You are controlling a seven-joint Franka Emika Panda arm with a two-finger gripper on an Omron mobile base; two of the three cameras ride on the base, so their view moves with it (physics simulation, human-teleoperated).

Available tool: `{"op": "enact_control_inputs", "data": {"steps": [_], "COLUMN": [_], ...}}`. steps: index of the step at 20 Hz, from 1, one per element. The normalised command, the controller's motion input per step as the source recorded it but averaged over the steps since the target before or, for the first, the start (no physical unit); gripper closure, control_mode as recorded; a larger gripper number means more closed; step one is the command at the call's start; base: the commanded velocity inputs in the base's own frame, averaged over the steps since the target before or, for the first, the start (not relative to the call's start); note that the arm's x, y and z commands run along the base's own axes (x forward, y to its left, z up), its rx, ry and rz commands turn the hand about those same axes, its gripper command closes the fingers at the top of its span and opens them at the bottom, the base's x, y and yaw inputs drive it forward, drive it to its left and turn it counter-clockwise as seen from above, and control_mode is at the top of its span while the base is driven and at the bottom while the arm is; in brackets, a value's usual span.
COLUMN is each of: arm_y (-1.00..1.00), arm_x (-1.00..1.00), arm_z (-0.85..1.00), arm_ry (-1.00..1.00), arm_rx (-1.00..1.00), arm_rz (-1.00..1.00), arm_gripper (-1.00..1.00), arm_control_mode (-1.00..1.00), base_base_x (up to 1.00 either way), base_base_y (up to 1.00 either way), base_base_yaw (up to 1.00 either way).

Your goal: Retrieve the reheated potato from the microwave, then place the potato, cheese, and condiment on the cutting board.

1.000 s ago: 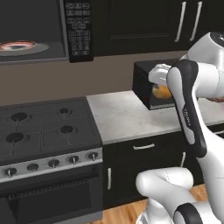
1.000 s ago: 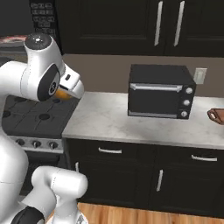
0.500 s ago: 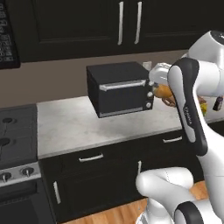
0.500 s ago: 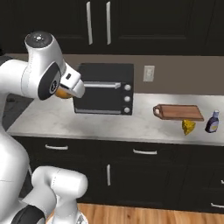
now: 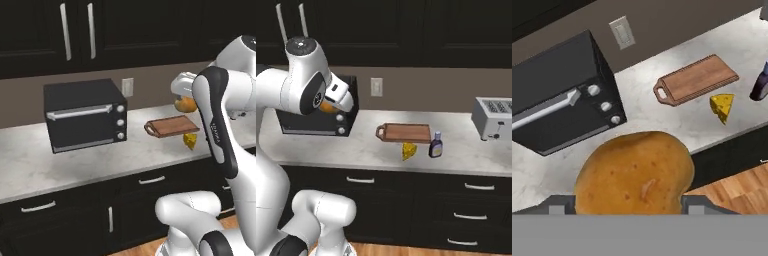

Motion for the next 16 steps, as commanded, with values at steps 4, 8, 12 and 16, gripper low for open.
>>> {"op": "enact_control_inputs", "data": {"steps": [4,8,12,16], "arm_y": [0.00,0.00,0.00,0.00], "arm_x": [0.00,0.00,0.00,0.00], "arm_z": [0.00,0.00,0.00,0.00], "arm_ry": [0.00,0.00,0.00,0.00], "arm_rx": [0.00,0.00,0.00,0.00], "arm_rz": [0.00,0.00,0.00,0.00], "arm_gripper": [1.00,1.00,1.00,1.00], "arm_control_mode": [1.00,1.00,1.00,1.00], "base_base_x": [0.43,0.31,0.45,0.40], "base_base_y": [-1.00,-1.00,-0.90,-0.49], "base_base_yaw": [0.00,0.00,0.00,0.01]}}
